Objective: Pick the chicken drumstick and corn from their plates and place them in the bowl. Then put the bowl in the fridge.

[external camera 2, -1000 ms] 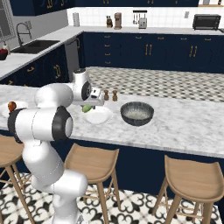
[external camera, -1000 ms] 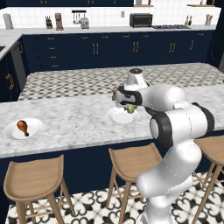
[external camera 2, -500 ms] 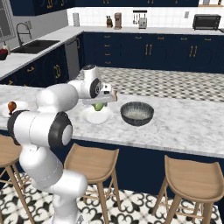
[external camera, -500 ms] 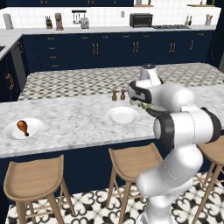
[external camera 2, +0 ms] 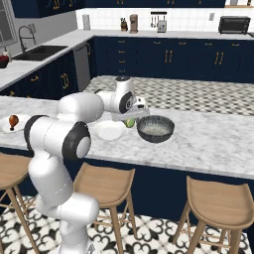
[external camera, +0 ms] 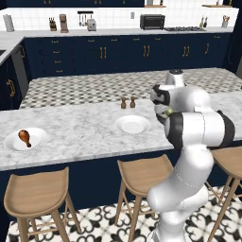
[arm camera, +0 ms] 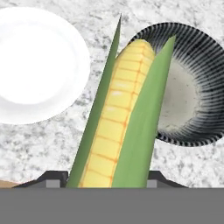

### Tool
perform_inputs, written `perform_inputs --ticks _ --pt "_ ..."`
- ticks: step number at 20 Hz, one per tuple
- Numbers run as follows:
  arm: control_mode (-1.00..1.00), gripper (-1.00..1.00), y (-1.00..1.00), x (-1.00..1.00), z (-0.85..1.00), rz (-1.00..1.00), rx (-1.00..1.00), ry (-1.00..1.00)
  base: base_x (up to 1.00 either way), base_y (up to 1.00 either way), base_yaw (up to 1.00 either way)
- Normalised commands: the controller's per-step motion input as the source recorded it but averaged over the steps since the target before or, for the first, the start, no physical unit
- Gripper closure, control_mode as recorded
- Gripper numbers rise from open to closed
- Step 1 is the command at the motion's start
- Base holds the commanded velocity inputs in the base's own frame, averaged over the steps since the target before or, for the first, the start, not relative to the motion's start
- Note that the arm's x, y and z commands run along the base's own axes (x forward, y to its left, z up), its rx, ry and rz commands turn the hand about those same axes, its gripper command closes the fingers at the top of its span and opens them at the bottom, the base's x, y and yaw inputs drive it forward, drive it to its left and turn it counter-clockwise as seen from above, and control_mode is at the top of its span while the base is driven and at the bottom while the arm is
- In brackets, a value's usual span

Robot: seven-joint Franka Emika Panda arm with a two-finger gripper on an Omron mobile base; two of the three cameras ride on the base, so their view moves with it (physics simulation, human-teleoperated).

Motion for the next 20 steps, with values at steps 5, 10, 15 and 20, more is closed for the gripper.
perform_inputs --ticks 5,10,15,20 --pt "-1.0 1.0 -0.48 0.52 -0.23 0.01 0.0 0.02 0.0 0.0 0.0" --pt "-1.0 1.0 -0.33 0.54 -0.11 0.0 0.0 0.02 0.0 0.0 0.0" --pt "-1.0 1.0 -0.19 0.35 -0.3 0.0 0.01 -0.01 0.0 0.0 0.0" --pt "-1.0 1.0 0.0 0.14 -0.5 0.0 0.0 0.0 0.0 0.0 0.0"
